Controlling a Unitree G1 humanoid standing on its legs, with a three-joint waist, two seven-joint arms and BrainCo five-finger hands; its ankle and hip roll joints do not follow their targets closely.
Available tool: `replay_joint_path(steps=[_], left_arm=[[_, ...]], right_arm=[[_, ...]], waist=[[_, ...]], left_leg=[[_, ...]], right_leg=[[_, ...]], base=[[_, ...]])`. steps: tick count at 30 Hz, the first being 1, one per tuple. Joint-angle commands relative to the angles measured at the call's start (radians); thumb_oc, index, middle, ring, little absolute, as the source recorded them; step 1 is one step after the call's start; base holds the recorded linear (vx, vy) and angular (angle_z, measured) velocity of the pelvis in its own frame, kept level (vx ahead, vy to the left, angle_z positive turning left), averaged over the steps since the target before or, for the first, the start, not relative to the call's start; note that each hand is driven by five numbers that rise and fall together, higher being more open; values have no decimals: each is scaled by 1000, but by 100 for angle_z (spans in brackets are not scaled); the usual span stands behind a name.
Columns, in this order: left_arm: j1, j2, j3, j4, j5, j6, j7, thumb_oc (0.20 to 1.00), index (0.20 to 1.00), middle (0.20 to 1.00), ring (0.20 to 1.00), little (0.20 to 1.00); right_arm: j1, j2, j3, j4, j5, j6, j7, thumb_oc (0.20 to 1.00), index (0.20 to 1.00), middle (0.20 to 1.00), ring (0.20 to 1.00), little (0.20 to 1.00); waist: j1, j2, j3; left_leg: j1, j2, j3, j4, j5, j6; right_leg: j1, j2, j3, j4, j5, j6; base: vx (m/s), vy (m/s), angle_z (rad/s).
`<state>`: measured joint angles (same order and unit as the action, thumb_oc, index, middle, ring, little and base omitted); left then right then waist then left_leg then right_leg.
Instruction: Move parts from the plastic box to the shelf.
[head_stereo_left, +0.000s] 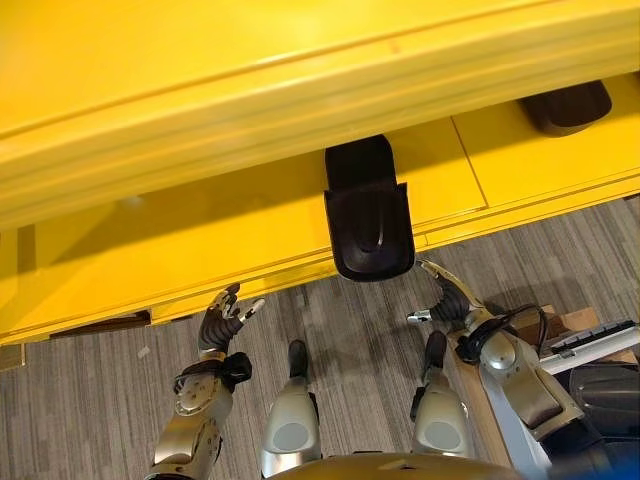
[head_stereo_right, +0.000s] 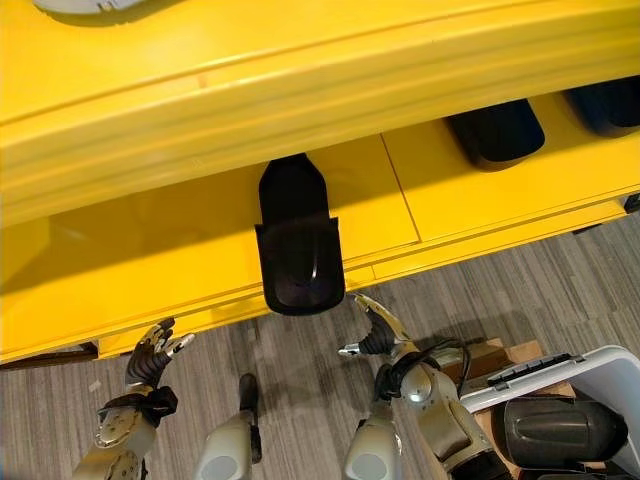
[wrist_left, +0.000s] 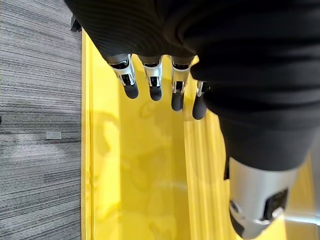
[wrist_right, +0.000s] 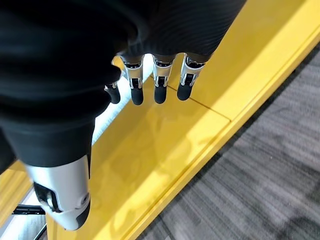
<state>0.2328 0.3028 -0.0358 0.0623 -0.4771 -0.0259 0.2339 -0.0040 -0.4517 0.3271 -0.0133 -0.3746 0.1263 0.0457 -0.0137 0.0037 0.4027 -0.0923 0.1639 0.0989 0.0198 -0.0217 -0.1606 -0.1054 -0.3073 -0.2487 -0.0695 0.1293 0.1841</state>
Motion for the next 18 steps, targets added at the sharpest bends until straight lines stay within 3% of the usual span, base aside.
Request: replay_joint_path(steps=[1, 7, 18], left_arm=[[3, 52, 31, -37, 39, -51, 15, 1000, 1000, 1000, 1000, 1000], [-3, 54, 26, -35, 34, -52, 18, 1000, 1000, 1000, 1000, 1000], [-11, 64, 32, -44, 30, -43, 28, 1000, 1000, 1000, 1000, 1000]], right_arm=[[-38, -3, 20, -13, 23, -21, -11, 1000, 1000, 1000, 1000, 1000], [-34, 0, 16, 14, 27, -11, -24, 1000, 1000, 1000, 1000, 1000], [40, -32, -147, -155, 41, -20, -108, 1000, 1000, 1000, 1000, 1000]], waist=[[-6, -39, -33], [-8, -38, -29], [-30, -54, -24]], left_leg=[[-48, -42, 37, 98, -58, 69], [-54, -43, 36, 113, -64, 71], [-73, -16, 21, 198, -94, 70]], right_leg=[[-64, -112, 41, 150, -41, 39], [-66, -116, 42, 155, -43, 40], [-87, -100, 74, 248, -94, 22]], base=[[0, 0, 0], [0, 0, 0], [-39, -11, -1]])
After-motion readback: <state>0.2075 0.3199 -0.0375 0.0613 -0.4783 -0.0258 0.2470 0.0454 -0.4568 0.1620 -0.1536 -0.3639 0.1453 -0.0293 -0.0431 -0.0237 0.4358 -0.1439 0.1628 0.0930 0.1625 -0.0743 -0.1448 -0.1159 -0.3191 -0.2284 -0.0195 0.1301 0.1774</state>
